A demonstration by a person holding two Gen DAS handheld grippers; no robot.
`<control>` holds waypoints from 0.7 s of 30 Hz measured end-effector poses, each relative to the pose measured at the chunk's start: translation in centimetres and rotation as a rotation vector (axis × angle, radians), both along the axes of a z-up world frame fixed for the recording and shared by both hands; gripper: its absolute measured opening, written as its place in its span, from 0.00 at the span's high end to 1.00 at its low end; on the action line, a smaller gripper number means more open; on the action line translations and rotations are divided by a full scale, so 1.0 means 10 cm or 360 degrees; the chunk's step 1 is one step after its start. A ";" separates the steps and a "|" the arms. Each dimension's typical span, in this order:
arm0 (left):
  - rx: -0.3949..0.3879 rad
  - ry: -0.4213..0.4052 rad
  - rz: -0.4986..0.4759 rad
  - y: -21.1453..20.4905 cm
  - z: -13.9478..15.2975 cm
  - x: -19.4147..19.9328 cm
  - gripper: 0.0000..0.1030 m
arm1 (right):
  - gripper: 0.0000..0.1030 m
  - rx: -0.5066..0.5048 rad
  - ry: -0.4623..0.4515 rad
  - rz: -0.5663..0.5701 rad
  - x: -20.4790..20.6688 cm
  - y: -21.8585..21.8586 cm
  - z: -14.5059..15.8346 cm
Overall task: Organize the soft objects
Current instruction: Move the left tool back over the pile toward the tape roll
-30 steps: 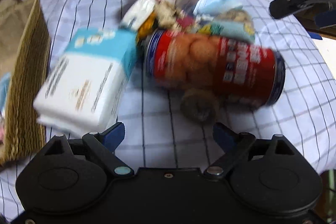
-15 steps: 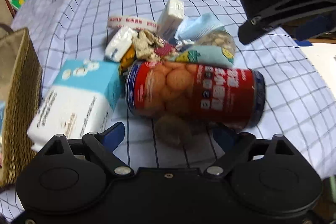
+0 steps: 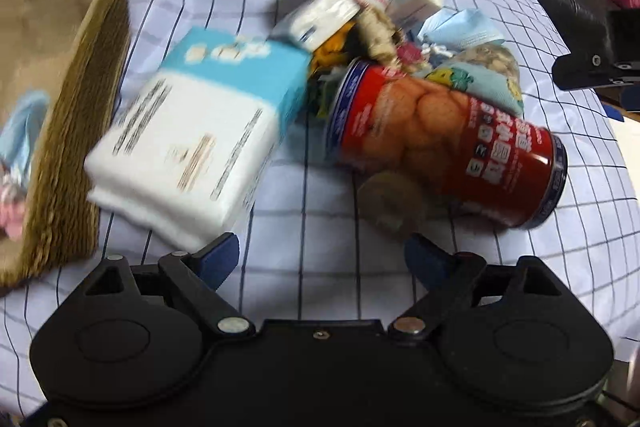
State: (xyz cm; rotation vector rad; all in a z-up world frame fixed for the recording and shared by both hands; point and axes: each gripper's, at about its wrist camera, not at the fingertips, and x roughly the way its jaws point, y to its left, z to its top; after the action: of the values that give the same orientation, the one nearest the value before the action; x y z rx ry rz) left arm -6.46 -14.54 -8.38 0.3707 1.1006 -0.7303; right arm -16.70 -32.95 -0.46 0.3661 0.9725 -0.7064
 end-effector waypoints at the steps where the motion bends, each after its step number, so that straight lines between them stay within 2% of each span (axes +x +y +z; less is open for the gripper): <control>1: 0.0008 0.0010 -0.0009 0.03 0.00 0.00 0.17 | 0.17 0.0001 0.0002 -0.0001 0.00 0.00 0.00; 6: 0.0067 -0.0096 -0.0034 0.05 0.02 -0.09 0.17 | 0.17 0.0009 0.0015 -0.0012 0.01 -0.02 -0.03; 10: 0.0017 -0.0079 -0.0059 0.01 0.05 -0.09 0.17 | 0.17 0.0026 0.0005 -0.0047 0.01 -0.06 -0.03; 16: -0.0070 -0.0154 -0.0178 -0.15 0.02 -0.19 0.16 | 0.17 0.0128 -0.0023 -0.0197 -0.02 -0.23 -0.05; 21: -0.0060 -0.0218 -0.0218 -0.35 -0.10 -0.23 0.17 | 0.17 0.0164 -0.0019 -0.0225 -0.01 -0.26 -0.09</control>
State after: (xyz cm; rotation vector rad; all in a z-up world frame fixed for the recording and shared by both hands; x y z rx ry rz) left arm -8.79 -18.03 -9.39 0.4606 0.9375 -0.8329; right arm -16.76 -35.57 -1.32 0.5328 0.9810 -0.7827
